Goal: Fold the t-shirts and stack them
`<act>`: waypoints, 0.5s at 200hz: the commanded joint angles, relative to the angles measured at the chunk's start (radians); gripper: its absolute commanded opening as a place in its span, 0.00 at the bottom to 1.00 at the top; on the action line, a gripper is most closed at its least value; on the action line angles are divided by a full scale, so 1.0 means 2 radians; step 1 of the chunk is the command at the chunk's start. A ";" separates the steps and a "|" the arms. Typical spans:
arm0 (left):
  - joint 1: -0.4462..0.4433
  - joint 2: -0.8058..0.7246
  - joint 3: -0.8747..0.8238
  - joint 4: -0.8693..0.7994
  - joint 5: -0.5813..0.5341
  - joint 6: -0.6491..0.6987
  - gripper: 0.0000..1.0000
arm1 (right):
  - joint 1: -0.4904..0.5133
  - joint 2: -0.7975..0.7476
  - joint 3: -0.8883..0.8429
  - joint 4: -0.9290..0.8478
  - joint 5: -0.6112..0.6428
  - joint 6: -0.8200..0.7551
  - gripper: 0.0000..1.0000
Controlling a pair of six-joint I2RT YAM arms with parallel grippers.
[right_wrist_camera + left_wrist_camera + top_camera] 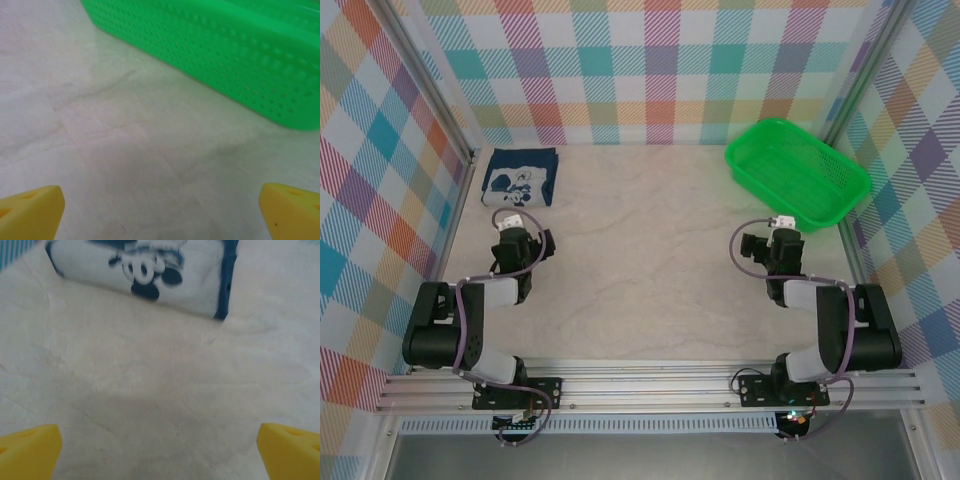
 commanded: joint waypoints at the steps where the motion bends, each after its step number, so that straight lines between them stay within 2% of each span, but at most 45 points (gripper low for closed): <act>1: 0.001 -0.014 -0.074 0.159 -0.021 0.005 1.00 | -0.002 0.033 -0.023 0.146 -0.047 -0.025 1.00; 8: 0.001 -0.015 -0.072 0.151 -0.021 0.005 1.00 | -0.001 0.041 -0.033 0.178 -0.042 -0.026 1.00; 33: -0.009 0.003 -0.028 0.093 -0.019 0.022 1.00 | -0.001 0.037 -0.012 0.126 -0.027 -0.017 1.00; 41: -0.013 0.018 -0.011 0.071 0.010 0.039 1.00 | -0.006 0.037 -0.008 0.119 -0.033 -0.013 1.00; 50: -0.022 0.062 -0.017 0.149 0.018 0.060 1.00 | -0.006 0.037 -0.008 0.119 -0.034 -0.013 1.00; 60: -0.023 0.037 -0.011 0.087 -0.004 0.042 1.00 | -0.007 0.037 -0.008 0.121 -0.034 -0.013 1.00; 68: -0.024 0.053 -0.021 0.136 -0.008 0.048 1.00 | -0.007 0.036 -0.008 0.119 -0.035 -0.013 1.00; 78: -0.025 0.042 -0.012 0.097 -0.006 0.045 1.00 | -0.007 0.036 -0.008 0.120 -0.034 -0.013 1.00; 100: -0.025 0.047 -0.013 0.111 -0.008 0.045 1.00 | -0.007 0.036 -0.008 0.120 -0.035 -0.013 1.00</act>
